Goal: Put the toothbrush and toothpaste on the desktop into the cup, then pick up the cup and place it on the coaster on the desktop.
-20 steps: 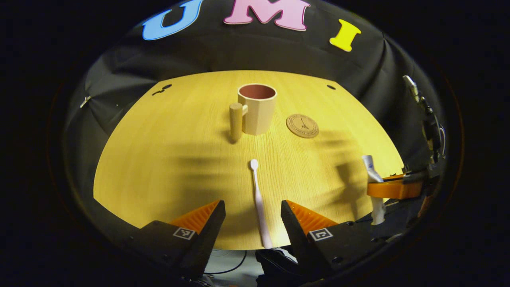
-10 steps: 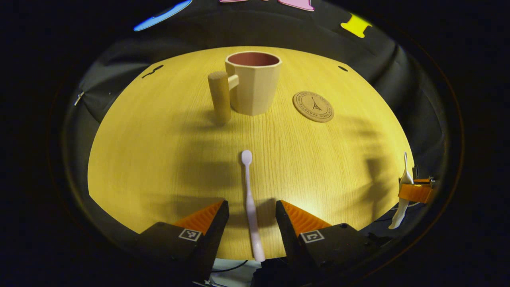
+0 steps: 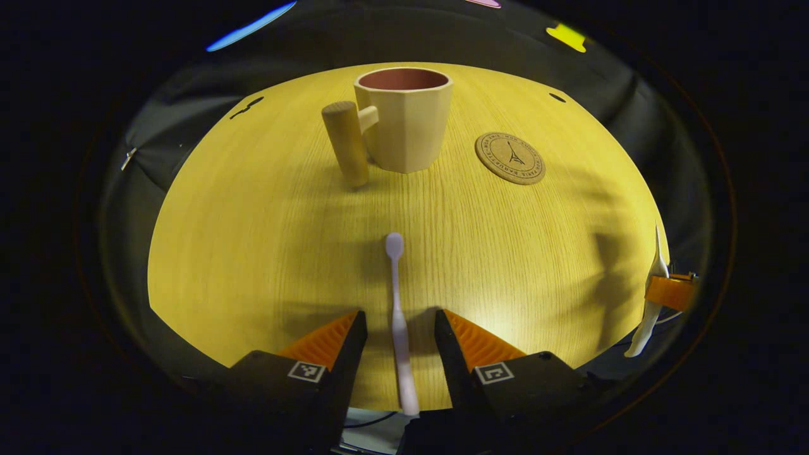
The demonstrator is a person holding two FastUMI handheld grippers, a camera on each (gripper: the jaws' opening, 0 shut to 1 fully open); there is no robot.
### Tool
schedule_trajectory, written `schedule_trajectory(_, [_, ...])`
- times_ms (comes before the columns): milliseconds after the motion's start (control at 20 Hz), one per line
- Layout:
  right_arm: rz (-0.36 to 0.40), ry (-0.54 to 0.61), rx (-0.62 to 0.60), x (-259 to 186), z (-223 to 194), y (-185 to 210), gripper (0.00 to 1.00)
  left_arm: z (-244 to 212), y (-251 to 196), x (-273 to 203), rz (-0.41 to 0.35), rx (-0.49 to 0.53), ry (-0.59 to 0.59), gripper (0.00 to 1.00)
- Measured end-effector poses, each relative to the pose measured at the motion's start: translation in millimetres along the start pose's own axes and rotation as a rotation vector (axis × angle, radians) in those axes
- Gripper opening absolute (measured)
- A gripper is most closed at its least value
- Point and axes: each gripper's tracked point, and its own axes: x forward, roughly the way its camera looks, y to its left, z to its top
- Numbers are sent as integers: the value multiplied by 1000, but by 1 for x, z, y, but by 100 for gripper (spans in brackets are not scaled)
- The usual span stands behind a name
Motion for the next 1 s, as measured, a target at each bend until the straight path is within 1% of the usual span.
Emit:
schedule_trajectory(100, [4,-11,16,-2,2,1,23,2,-7,-1,-7,6,16,63])
schedule_trajectory(150, [4,-16,22,-1,2,1,23,2,-12,1,-11,16,22,41])
schedule_trajectory(200, [4,-19,25,-2,3,1,23,5,-17,0,-12,34,11,37])
schedule_trajectory(250, [4,-21,26,-2,3,1,23,6,-18,2,3,51,0,11])
schedule_trajectory(300, [5,-23,27,-3,3,1,23,8,-18,3,10,57,-18,13])
schedule_trajectory(350, [8,-30,28,-3,4,1,23,8,-19,1,9,57,-26,9])
schedule_trajectory(400, [14,-42,28,-5,6,2,23,9,-19,1,-2,57,-30,7])
schedule_trajectory(500, [42,-86,23,-13,16,8,23,8,-22,-4,-74,30,-35,6])
schedule_trajectory(600, [80,-143,17,-20,33,25,23,16,-21,-19,-129,-12,-89,6])
schedule_trajectory(650, [108,-179,16,-24,44,34,23,22,-17,-30,-146,-28,-125,6])
schedule_trajectory(750, [199,-266,6,-37,73,61,22,33,-7,-54,-169,-64,-194,6])
schedule_trajectory(850, [294,-359,-35,-49,103,89,22,44,2,-82,-190,-104,-269,6])
schedule_trajectory(1000, [402,-450,-89,-59,142,130,22,55,16,-123,-210,-164,-379,6])
